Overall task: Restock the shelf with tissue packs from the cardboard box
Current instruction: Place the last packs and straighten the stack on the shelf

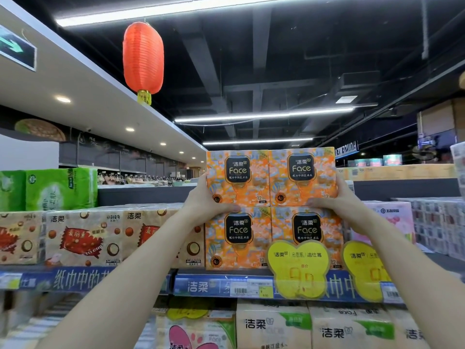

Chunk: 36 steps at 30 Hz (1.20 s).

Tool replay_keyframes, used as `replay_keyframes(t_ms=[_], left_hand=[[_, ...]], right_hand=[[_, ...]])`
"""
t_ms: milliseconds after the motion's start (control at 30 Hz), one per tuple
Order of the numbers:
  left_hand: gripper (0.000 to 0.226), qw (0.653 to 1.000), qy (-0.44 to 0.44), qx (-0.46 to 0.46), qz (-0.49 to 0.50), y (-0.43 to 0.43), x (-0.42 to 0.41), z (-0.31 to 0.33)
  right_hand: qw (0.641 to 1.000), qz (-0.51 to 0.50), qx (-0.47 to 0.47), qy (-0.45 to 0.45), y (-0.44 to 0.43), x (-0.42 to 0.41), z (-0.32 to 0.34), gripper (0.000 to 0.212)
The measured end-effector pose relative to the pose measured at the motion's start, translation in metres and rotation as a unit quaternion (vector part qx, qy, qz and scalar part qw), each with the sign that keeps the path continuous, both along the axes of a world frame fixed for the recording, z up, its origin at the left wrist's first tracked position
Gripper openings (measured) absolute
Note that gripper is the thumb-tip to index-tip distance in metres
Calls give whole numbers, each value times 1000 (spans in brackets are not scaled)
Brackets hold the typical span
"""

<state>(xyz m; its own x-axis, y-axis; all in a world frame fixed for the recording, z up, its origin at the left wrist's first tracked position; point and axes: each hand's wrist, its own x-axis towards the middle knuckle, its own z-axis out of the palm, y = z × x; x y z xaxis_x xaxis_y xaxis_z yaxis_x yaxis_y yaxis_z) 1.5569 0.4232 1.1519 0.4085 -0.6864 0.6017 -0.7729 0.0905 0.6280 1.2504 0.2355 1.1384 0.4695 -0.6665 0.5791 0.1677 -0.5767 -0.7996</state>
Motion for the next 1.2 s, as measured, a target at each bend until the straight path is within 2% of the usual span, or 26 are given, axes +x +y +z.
replay_keyframes(t_ms=[133, 200, 267, 367, 467, 633, 800, 967, 1067, 1200], left_hand=[[132, 998, 39, 29, -26, 0, 11, 9], [120, 996, 67, 30, -44, 1, 16, 15], [109, 995, 80, 31, -51, 3, 19, 21], [111, 991, 93, 57, -71, 5, 28, 29], [125, 984, 112, 85, -106, 7, 36, 33], [89, 969, 145, 107, -167, 5, 41, 36], [111, 964, 155, 113, -183, 0, 50, 36], [106, 959, 182, 89, -198, -3, 51, 35], [108, 958, 182, 89, -202, -4, 52, 36], [82, 955, 173, 97, -221, -2, 48, 36]], right_hand=[[997, 8, 41, -58, -10, -1, 4, 87], [993, 28, 74, -84, -16, -1, 6, 89], [992, 42, 80, -84, -17, 0, 9, 75], [994, 61, 79, -41, -19, 4, 12, 63], [994, 72, 83, -23, -23, 5, 13, 71], [993, 90, 75, -27, -35, 4, 9, 85], [991, 100, 74, -44, -44, 2, 7, 76], [992, 103, 61, -47, -43, 5, 7, 75], [993, 99, 54, -41, -42, 5, 8, 87], [994, 83, 46, -47, -42, 5, 9, 103]])
